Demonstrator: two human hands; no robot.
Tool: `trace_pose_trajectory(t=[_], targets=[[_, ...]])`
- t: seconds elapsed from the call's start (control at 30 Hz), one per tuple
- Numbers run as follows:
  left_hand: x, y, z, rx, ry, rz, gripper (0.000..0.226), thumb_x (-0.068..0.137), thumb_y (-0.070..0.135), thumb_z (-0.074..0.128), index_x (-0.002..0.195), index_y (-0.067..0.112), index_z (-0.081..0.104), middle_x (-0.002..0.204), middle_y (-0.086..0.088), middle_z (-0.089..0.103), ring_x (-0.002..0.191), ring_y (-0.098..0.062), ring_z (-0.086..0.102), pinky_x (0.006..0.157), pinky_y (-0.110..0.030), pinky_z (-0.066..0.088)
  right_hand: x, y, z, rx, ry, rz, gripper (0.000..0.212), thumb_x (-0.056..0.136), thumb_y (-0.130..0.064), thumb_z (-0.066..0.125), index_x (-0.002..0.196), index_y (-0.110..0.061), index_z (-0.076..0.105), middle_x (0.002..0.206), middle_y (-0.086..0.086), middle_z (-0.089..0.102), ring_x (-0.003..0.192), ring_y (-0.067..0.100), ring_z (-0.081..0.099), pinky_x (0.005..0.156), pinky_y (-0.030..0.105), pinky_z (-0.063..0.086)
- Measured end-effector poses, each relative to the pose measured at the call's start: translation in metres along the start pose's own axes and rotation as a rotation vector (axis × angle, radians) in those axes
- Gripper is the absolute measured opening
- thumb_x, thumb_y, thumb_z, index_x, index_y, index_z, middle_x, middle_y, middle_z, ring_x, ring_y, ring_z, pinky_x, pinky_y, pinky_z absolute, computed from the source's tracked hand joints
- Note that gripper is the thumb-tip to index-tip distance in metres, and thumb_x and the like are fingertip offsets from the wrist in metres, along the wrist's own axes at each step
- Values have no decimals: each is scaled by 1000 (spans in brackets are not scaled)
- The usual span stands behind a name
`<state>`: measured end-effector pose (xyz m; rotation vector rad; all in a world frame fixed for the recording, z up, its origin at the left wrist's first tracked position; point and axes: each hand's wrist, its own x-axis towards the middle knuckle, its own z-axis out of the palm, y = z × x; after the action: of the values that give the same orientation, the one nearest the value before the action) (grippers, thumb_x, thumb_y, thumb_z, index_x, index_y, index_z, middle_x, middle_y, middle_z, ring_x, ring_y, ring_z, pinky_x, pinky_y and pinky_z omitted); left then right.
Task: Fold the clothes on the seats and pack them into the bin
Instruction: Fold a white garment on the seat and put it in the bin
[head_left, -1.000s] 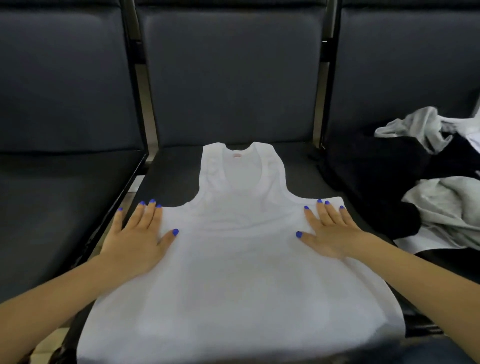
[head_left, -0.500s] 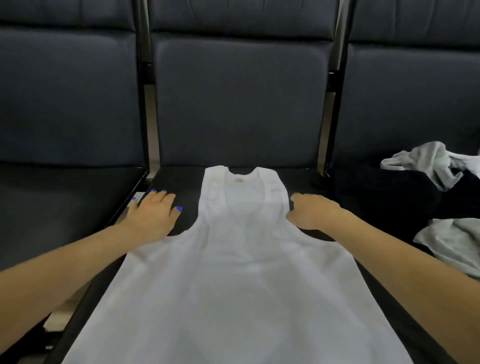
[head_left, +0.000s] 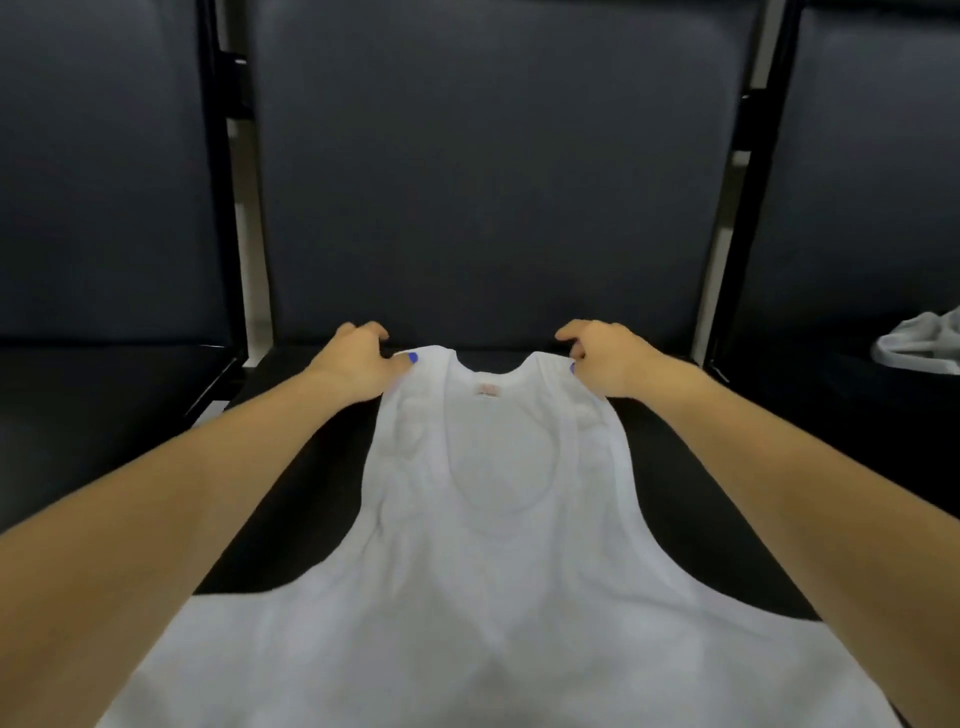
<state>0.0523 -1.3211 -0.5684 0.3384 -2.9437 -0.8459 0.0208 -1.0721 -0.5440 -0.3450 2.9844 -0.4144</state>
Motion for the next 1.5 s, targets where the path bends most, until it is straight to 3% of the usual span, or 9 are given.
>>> trace_pose_trajectory(t=[0.1,0.2,0.4,0.5,0.63,0.73,0.93,1.33,1.5], targets=[[16,13,0,-5,-55,-68,27,92,23,60,109,2,61,114,-14,60,103,-26,56,89,-35,44,17,5,0,178,-123,53,23,85,-14,59,107,-8,63,112,9,64,101,24,60,86,37,50],[28,20,-1,5,-32,-78,28,98,15,49,122,1,51,119,-17,55,95,-27,52,75,-35,44,28,7,-3,292,-125,49,19,86,-18,62,98,-4,66,96,8,63,83,20,58,65,28,46],[51,25,-22,-197,244,-72,28,98,13,46,124,3,49,117,-17,55,94,-27,53,74,-34,40,53,1,-31,188,398,91,16,91,-19,50,96,-12,64,94,8,62,85,28,61,68,35,47],[48,44,-45,-247,274,-29,26,98,16,50,121,8,58,107,-15,60,84,-24,56,71,-31,45,54,-10,-47,186,494,141,15,92,-19,51,98,-14,64,94,7,62,83,28,61,66,35,47],[26,67,-80,-330,273,27,21,97,15,52,116,11,60,105,-11,61,64,-14,59,54,-23,44,39,-17,-69,413,470,159,12,88,-21,63,96,-13,67,96,7,65,81,22,61,74,37,56],[-7,82,-107,-376,215,56,20,96,12,54,115,9,60,104,-11,61,63,-14,61,52,-22,44,2,-18,-90,493,461,118,11,88,-19,64,95,-11,67,90,6,63,70,18,55,55,28,46],[-89,95,-154,-372,67,130,18,94,13,59,111,10,63,93,-10,66,52,-9,60,37,-15,43,-101,-17,-135,502,303,4,7,87,-17,68,81,-16,65,76,3,60,60,13,51,50,23,43],[-235,91,-191,-301,-82,338,10,82,23,68,91,20,72,66,4,72,46,-7,60,40,-14,44,-276,-5,-143,414,131,-154,4,81,-18,73,83,-15,71,71,0,71,55,6,60,45,18,48],[-278,70,-192,-263,-263,401,73,26,74,78,83,28,77,77,-2,74,47,-15,63,39,-18,44,-314,-9,-122,398,-4,-197,3,80,-17,72,82,-15,71,72,4,71,58,8,63,47,21,50]])
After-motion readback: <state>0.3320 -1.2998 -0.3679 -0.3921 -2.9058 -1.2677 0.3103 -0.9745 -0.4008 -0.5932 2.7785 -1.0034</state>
